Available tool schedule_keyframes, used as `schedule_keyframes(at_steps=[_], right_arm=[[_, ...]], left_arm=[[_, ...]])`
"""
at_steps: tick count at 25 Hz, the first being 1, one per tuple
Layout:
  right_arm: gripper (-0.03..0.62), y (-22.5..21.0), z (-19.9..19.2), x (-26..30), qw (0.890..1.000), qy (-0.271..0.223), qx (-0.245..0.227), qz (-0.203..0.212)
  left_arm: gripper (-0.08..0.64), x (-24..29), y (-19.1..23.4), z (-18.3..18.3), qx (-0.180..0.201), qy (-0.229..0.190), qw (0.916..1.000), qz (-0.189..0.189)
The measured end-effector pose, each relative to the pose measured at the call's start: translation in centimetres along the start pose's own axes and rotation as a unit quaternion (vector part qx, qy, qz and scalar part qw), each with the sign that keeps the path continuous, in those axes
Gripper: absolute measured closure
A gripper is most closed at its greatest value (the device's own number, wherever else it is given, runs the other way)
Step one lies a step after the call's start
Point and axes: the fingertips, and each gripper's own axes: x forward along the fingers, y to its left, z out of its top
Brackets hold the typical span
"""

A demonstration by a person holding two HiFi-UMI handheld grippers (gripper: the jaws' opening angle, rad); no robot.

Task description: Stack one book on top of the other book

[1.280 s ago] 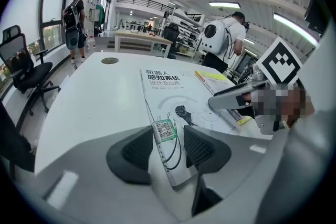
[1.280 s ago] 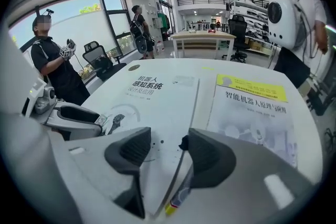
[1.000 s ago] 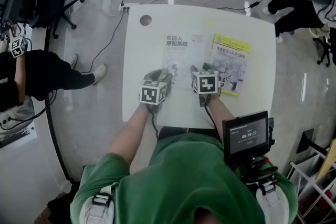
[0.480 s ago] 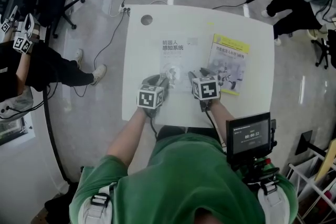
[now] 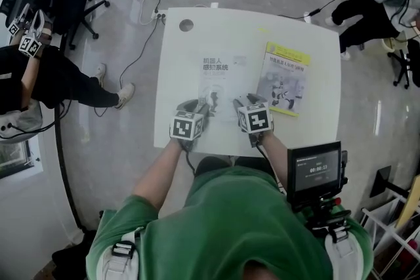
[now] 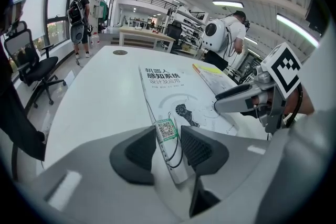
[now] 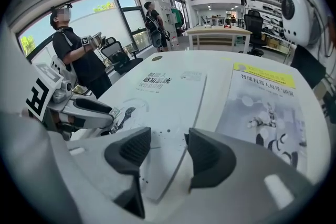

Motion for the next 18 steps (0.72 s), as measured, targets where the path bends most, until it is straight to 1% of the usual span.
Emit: schedule_keyframes(at_steps=[5, 11, 15, 18], right_arm=[[0.373, 2.2, -2.3, -2.4, 1.0, 0.0, -0.008, -0.002], [0.373, 1.7, -3.2, -1.7, 1.0, -0.003, -0.011, 0.002], [0.373, 0.3, -4.1, -2.3, 0.999, -0.019, 0.022, -0.015], [0.373, -0.1, -4.5, -2.5, 0.998, -0.031, 0.048, -0.005]], left_arm=[[0.401, -2.6, -1.2, -2.2, 0.009, 0.0, 0.9999, -0.005], [0.4, -1.7, -1.0, -2.8, 0.016, 0.004, 0.9999, -0.006], [0.399, -1.4, -1.0, -3.1, 0.027, -0.001, 0.9996, -0.007], [0.399, -1.2, -1.0, -3.0, 0.028, -0.002, 0.9996, -0.006]])
